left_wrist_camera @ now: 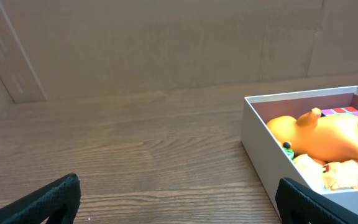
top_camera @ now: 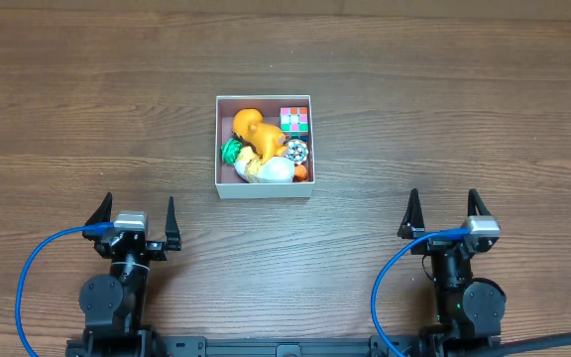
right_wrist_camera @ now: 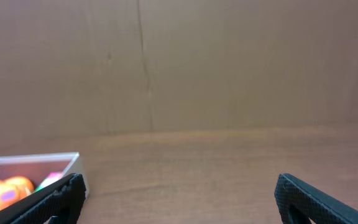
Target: Pack container
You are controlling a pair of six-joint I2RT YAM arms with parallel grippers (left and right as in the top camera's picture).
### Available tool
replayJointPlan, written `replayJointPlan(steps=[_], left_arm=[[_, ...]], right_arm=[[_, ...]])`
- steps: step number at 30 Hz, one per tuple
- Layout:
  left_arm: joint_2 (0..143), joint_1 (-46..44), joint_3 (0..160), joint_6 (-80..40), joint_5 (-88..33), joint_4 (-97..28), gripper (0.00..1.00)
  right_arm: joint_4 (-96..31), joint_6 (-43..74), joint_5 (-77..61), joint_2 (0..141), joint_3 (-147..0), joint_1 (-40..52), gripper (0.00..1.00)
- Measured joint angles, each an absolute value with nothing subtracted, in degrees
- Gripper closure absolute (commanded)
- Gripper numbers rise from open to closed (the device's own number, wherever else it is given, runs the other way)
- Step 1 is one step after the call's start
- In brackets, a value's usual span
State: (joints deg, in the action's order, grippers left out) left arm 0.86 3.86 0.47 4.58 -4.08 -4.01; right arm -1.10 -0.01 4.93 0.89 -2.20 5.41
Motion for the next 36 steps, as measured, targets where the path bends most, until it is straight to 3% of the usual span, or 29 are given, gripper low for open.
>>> replayJointPlan(steps=[36], left_arm=[[0.84, 3.86, 0.47, 4.58, -4.08, -4.03, 0.00]], right_arm=[[-4.69, -0.05, 4.91, 0.89, -1.04, 5.39, 0.00]])
